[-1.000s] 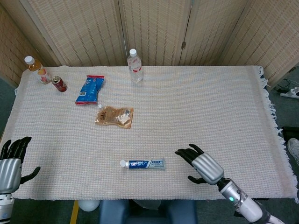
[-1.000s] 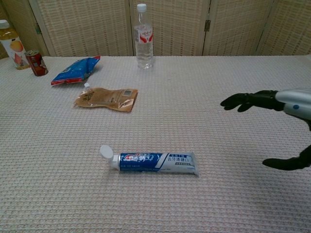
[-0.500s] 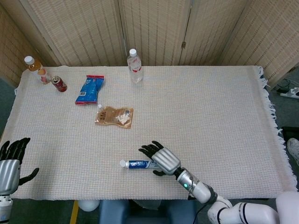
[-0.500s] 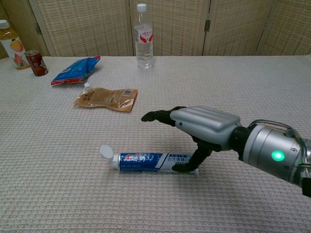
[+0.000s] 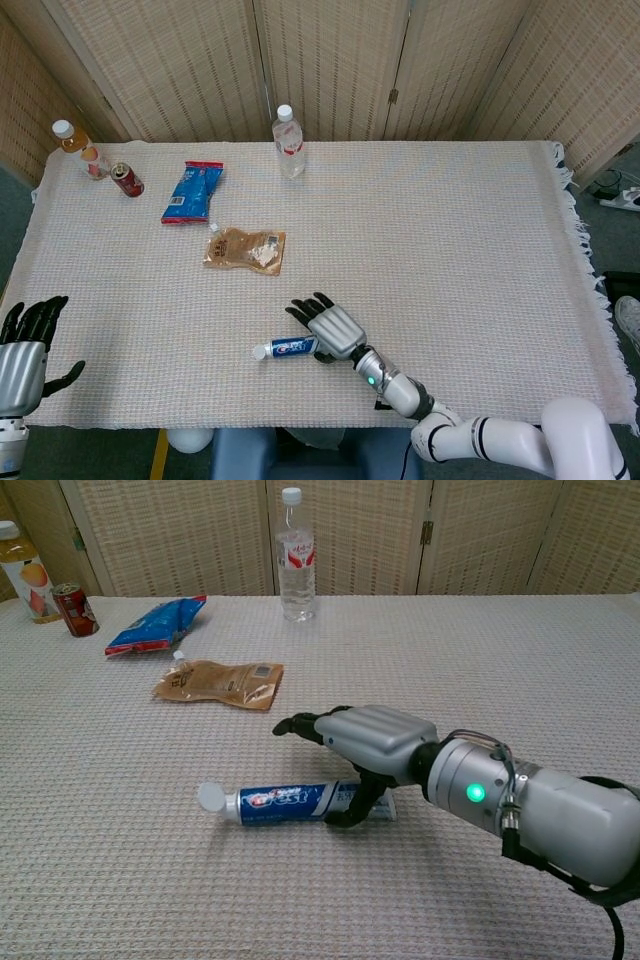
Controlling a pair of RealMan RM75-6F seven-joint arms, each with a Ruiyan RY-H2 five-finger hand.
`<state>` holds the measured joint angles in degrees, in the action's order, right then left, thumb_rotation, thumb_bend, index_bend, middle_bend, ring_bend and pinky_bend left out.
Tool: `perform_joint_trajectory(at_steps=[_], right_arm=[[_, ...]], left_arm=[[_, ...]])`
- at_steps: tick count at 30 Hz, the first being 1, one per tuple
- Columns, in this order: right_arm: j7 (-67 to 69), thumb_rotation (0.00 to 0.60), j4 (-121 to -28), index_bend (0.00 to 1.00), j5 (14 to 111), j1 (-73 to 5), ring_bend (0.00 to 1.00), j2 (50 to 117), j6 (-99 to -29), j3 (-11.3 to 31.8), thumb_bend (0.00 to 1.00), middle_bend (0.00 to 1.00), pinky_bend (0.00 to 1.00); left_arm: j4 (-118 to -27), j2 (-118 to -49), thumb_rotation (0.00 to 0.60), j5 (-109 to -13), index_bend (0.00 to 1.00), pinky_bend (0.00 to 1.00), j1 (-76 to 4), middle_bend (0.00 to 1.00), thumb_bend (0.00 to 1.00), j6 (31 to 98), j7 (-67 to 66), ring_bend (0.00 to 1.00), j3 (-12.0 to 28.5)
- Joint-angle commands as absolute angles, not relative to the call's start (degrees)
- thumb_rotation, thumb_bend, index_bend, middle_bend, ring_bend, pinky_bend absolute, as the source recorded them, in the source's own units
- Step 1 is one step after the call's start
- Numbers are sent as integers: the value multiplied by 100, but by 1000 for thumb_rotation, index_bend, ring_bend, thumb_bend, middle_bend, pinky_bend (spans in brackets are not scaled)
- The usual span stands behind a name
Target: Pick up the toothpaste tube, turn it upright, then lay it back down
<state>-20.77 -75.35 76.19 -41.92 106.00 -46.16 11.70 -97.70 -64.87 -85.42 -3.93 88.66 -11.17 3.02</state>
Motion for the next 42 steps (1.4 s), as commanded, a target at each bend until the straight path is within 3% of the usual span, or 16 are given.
perform_joint_trajectory(at_steps=[1, 10, 25, 37, 42], right_arm=[[-2097, 600, -7368, 94, 7449, -4318, 111, 10719, -4676, 1320, 302, 83, 66], [-1812, 600, -8065, 155, 7445, -4502, 211, 10304, -4358, 1127, 302, 215, 76], [-2124, 600, -7558, 378, 7285, -4799, 338, 10710, -4457, 1010, 307, 336, 161], [-2173, 600, -7148, 490, 7187, -4922, 426, 10961, -4566, 1004, 377, 417, 188], [-2196, 600, -7023, 593, 7190, -4972, 511, 11051, -4610, 1006, 485, 504, 250]], left_arm=[[-9754, -6496, 600, -8518, 117, 0, -392, 135, 249, 8848, -1119, 125, 304], [-9701, -6522, 600, -8451, 123, 0, -400, 135, 249, 8774, -1093, 125, 310], [-9608, -6539, 600, -8422, 124, 0, -372, 134, 249, 8770, -989, 125, 308], [-9509, -6579, 600, -8392, 122, 0, -372, 134, 249, 8748, -921, 125, 323], [-9500, -6574, 600, -8419, 115, 0, -423, 134, 249, 8696, -887, 125, 343]])
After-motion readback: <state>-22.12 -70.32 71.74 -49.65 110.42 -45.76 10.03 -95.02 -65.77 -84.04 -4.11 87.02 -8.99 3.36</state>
